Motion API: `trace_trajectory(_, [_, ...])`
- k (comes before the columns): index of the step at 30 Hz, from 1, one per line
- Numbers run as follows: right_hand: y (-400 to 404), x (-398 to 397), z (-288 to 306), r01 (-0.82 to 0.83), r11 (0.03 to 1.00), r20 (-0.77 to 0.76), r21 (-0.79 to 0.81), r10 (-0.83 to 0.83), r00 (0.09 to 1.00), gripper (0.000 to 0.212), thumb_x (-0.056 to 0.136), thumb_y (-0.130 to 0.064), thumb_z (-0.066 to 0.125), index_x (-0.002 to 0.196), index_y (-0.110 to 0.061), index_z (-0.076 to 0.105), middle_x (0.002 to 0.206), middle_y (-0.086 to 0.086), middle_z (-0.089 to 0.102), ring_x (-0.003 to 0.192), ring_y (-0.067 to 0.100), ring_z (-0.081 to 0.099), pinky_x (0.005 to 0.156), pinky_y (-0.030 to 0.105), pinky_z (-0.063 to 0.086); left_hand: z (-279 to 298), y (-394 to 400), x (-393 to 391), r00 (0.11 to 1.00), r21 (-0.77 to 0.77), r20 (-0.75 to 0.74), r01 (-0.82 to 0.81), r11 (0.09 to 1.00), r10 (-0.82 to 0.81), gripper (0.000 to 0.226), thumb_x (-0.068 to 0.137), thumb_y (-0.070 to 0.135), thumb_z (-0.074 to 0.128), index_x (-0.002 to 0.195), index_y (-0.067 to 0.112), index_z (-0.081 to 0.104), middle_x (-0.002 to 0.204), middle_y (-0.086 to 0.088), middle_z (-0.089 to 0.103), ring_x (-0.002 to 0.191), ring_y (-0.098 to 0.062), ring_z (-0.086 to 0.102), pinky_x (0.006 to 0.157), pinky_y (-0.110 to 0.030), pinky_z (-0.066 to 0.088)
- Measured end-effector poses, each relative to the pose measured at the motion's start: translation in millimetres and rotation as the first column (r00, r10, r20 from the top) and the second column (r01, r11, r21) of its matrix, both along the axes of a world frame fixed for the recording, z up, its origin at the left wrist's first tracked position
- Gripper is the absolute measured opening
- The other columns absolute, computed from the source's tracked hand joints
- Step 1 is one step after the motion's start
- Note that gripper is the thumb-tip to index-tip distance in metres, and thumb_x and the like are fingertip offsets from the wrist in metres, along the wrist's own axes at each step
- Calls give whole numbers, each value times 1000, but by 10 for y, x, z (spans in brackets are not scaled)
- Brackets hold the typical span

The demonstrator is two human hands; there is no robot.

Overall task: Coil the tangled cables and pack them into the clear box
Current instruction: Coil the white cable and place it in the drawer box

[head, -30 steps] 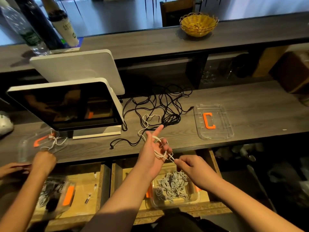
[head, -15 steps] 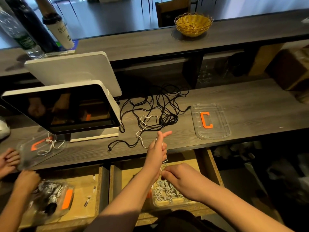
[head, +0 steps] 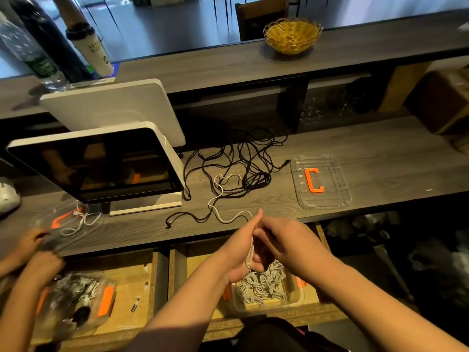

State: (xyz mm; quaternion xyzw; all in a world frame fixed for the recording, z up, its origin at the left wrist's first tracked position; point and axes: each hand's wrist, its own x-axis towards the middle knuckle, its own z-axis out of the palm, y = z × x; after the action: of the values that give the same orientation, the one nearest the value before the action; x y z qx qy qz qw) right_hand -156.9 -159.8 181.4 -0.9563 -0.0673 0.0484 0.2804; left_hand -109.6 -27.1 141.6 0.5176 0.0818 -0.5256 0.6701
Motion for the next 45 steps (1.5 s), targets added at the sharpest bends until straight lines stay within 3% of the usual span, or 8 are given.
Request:
trace_trajectory(4, [-101, 37, 87, 155, 988, 70, -16, -153, 986, 49, 81, -66, 49, 83, -18, 61, 71, -8, 58, 68, 14, 56, 63, 33, 46, 33, 114, 26, 982, -91, -65, 170, 981, -176, 75, 77, 91, 37, 85, 23, 68, 63, 1, 33, 48, -5, 27, 47, -17, 11])
trace_trajectory(8, [-283, 124, 90, 236, 970, 124, 53, -241, 963, 52, 77, -68, 49, 73, -17, 58, 61, -8, 51, 59, 12, 50, 57, 33, 46, 51, 186, -17, 936, -163, 59, 351, 922, -346, 77, 76, 76, 64, 124, 19, 45, 66, 3, 36, 50, -2, 28, 44, -16, 14])
trace_trajectory(11, [-348, 135, 47, 229, 971, 140, 64, -236, 962, 53, 77, -70, 50, 71, -18, 58, 60, -8, 53, 59, 11, 53, 54, 34, 47, 72, 201, -32, 894, -36, 200, 416, 908, -402, 64, 89, 59, 60, 131, 12, 52, 68, 6, 40, 55, -5, 26, 45, -17, 22])
trace_trajectory(17, [-459, 48, -44, 256, 965, 88, 61, -261, 961, 46, 84, -62, 45, 79, -21, 64, 65, -9, 57, 63, 10, 56, 60, 35, 50, 179, 165, 44, 722, 275, 492, 401, 874, -487, 34, 106, 48, 31, 125, 41, 58, 76, 4, 58, 58, -4, 45, 57, -22, 38])
trace_trajectory(25, [-481, -146, -242, 301, 947, -70, 115, -295, 953, 38, 95, -49, 48, 80, -20, 68, 65, -2, 63, 64, 14, 59, 64, 44, 51, 154, -3, -134, 912, 64, 407, 31, 997, -54, 45, 99, 50, 40, 134, 30, 59, 106, -13, 70, 93, -22, 70, 79, -34, 59])
trace_trajectory(30, [-423, -205, -248, 242, 950, -147, 199, -215, 965, 31, 99, -37, 52, 69, -29, 56, 65, -3, 62, 63, 13, 57, 63, 39, 46, 175, -108, -195, 951, -102, 158, -253, 962, 267, 41, 103, 49, 35, 122, 37, 70, 124, -7, 70, 123, -20, 61, 105, -44, 48])
trace_trajectory(34, [-330, -261, -271, 206, 947, -186, 248, -162, 969, 30, 100, -35, 53, 72, -27, 59, 59, -4, 56, 56, 7, 51, 54, 26, 36, 195, -113, -222, 860, -264, -109, -508, 820, 498, 46, 100, 49, 38, 131, 28, 63, 116, -11, 70, 107, -21, 67, 92, -38, 50])
trace_trajectory(45, [-258, -338, -251, 62, 966, -254, 252, 4, 967, 28, 103, -33, 46, 76, -29, 53, 69, 1, 63, 62, 16, 56, 60, 34, 43, 163, -317, -248, 709, -207, -173, -705, 678, 684, 45, 105, 46, 35, 133, 23, 61, 71, 0, 53, 59, -9, 45, 55, -22, 42])
